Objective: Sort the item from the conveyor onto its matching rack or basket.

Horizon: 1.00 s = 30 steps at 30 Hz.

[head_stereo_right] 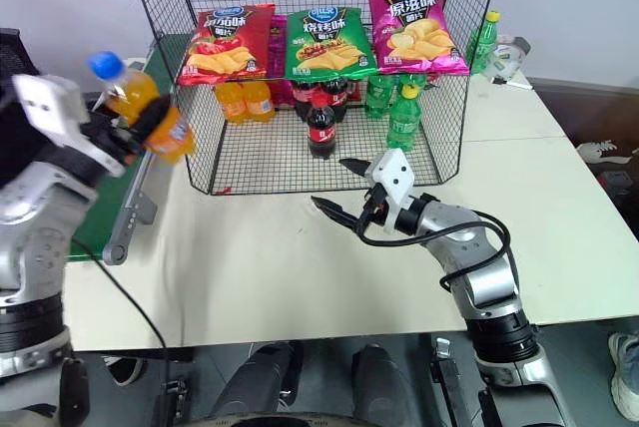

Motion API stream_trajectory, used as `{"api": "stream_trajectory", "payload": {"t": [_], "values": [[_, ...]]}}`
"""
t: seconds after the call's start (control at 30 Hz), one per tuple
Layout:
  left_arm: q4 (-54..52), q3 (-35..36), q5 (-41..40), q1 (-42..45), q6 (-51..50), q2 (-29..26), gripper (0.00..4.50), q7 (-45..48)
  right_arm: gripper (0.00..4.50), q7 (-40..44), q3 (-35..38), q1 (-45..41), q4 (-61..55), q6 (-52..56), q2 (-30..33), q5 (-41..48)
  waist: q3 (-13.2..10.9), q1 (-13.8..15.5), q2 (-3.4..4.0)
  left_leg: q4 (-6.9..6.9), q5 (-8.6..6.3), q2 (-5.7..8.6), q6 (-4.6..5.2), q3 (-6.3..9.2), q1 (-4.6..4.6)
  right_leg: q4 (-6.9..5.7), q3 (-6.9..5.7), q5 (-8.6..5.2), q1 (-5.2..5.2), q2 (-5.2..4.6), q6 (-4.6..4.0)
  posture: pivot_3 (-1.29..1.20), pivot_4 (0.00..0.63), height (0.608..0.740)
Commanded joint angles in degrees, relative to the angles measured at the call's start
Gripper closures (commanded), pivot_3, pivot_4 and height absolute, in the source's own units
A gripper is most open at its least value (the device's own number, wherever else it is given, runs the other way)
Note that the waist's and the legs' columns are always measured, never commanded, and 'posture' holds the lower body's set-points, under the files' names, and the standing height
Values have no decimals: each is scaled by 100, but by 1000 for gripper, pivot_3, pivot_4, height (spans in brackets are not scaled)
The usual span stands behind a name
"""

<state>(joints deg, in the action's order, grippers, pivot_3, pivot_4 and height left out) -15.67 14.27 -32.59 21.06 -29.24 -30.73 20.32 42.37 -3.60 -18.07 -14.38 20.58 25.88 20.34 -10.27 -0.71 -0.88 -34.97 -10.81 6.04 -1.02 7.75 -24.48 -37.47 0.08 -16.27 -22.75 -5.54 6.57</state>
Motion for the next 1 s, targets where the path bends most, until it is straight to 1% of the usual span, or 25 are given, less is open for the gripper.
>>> {"api": "stream_trajectory", "payload": {"t": [0.03,0.13,0.2,0.27,0.37,0.5,0.67,0.8,0.93,1.0], "values": [[277,-516,720,251,359,379,2002,-386,0,-52,157,-23,-118,-146,23,0,0,9,1,0,0,0,0,0,0,0,0,0,0,0,0,0,150,740],[1028,-835,1202,436,923,917,2002,-548,0,-69,152,2,-103,-184,25,-22,0,24,0,-3,0,2,0,-1,0,0,-2,0,2,0,0,0,150,740],[1810,-926,1566,650,1559,1255,2002,-698,0,-102,150,3,-112,-194,7,-36,-1,28,-1,-5,0,3,0,-1,0,0,-3,0,3,-1,1,0,150,740],[2391,-950,1803,843,1961,1449,2002,-798,0,-137,151,-12,-113,-194,-17,-48,-1,35,-3,-6,1,5,0,-2,-1,-1,-3,1,2,-1,1,0,150,740],[3734,-862,2045,1455,2709,1755,2002,-1027,0,-177,165,16,-159,-196,-8,-60,-1,34,-3,-6,1,5,0,0,-2,-2,-6,1,1,-1,2,0,150,740],[5285,-841,2350,2139,3688,1906,2002,-1243,0,-229,193,83,-242,-183,8,-68,-1,32,-4,-9,1,9,1,-1,-3,-2,-8,1,3,-1,3,0,150,740],[6544,-673,2325,2670,4436,2011,2002,-1207,0,-294,217,150,-330,-162,30,-62,-1,7,-4,-8,1,10,1,-3,-3,-2,-8,1,1,1,5,0,150,740],[7214,-567,2368,2951,4702,2002,2002,-1311,0,-337,226,183,-388,-136,45,-51,-2,6,-5,-10,1,10,1,-2,-3,-6,-9,1,1,4,6,0,150,740],[7544,-478,2314,3056,4791,2028,2002,-1141,0,-348,222,173,-399,-118,52,-47,-2,7,-5,-11,1,10,1,-2,-3,-7,-10,1,1,5,6,0,150,740],[7609,-421,2258,3069,4807,2049,967,-1040,0,-348,216,152,-387,-113,50,-48,-2,8,-5,-13,1,10,2,-2,-3,-8,-10,1,2,5,7,0,150,740]]}}
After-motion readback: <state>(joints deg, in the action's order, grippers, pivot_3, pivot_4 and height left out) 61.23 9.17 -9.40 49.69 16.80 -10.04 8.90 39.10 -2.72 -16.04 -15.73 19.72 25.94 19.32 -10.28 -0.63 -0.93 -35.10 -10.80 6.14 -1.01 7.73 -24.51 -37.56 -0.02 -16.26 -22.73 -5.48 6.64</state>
